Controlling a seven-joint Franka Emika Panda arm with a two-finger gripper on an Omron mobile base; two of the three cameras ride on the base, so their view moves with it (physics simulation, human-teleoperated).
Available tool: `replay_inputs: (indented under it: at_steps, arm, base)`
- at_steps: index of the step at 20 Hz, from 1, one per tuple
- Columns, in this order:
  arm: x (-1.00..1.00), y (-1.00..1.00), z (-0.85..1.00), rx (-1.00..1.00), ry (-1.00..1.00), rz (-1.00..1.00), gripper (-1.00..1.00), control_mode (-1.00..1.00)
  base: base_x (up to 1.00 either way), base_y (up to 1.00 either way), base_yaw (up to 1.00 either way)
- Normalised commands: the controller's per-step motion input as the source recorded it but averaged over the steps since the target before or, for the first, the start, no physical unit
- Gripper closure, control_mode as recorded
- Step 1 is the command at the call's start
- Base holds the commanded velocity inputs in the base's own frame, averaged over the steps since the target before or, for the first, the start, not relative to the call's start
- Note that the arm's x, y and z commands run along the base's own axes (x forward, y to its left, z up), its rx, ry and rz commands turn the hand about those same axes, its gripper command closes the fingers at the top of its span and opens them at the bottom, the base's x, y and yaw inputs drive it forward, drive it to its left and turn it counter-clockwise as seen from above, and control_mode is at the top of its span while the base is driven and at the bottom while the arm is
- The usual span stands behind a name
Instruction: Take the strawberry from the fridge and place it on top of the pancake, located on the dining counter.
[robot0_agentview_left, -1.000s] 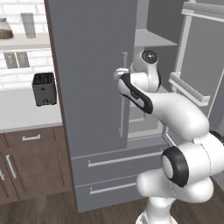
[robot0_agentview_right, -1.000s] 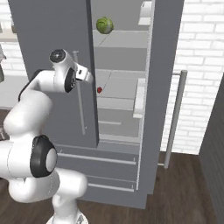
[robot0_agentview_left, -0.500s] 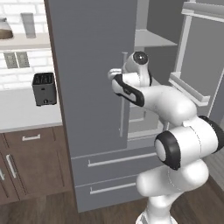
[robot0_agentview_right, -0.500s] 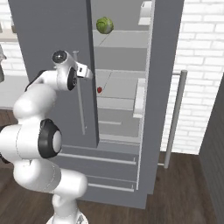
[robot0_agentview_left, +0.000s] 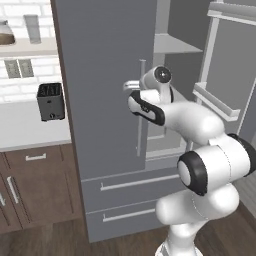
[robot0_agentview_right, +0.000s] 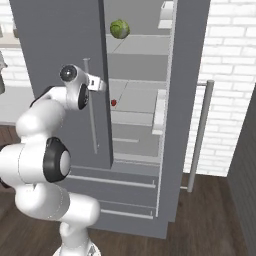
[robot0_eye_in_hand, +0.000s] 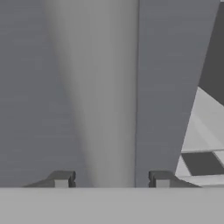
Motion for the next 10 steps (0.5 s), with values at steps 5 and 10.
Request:
replay_inputs:
  at_steps: [5, 10]
  arm:
    - [-0.01, 0.0, 0.0, 0.0, -0.04, -0.04, 1.0, -1.0]
    - [-0.48, 0.38, -0.07, 0.0, 0.08, -0.29, 1.0, -1.0]
  base:
    - [0.0, 0.0, 0.0]
    - [0.0, 0.0, 0.0]
